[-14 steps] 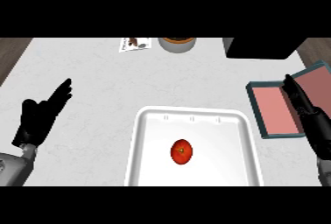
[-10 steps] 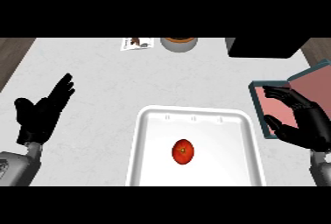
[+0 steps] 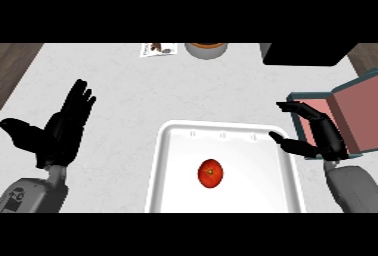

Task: Pick the tomato from the tray and place it in the cardboard box

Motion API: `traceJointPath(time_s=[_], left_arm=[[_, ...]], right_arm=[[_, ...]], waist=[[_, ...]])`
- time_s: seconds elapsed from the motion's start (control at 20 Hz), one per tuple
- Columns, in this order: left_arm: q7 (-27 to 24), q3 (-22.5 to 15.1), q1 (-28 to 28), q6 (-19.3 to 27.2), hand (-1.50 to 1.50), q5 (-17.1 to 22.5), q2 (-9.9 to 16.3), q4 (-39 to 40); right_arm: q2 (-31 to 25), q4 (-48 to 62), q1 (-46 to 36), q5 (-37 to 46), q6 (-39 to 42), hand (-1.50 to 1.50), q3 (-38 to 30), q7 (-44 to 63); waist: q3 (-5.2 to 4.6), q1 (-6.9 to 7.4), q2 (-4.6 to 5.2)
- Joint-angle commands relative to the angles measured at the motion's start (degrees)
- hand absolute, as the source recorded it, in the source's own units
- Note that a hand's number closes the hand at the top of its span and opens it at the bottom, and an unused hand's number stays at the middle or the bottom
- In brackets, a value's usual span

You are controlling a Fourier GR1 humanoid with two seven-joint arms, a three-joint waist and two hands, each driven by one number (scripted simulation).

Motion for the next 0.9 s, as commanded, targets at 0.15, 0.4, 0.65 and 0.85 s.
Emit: traceJointPath(time_s=[0.15, 0.4, 0.65, 0.85], left_arm=[[2.1, 2.4, 2.1, -0.5, 0.0, 1.4, -0.2, -3.2], [2.2, 1.1, -0.2, 1.9, 0.0, -0.6, -1.8, -2.3], [2.4, 1.0, 1.9, 1.5, 0.0, -1.5, -2.0, -3.4], [1.8, 3.7, 4.4, -0.7, 0.0, -1.0, -1.0, -5.5]], right_arm=[[-5.7, 1.0, -5.3, 7.2, 7.4, -1.5, 4.3, -2.7], [-14.6, -6.4, -10.8, 11.4, 21.5, -1.5, 12.5, 10.6], [-14.1, -14.5, -13.0, 6.9, 32.0, -1.5, 13.7, 24.0], [-9.7, -23.7, -11.7, 2.1, 34.0, -1.5, 11.6, 33.8]], waist=[[-0.02, -0.98, -0.25], [-0.19, -1.43, -0.63], [-0.11, -1.84, -0.57], [-0.06, -1.73, -0.47]])
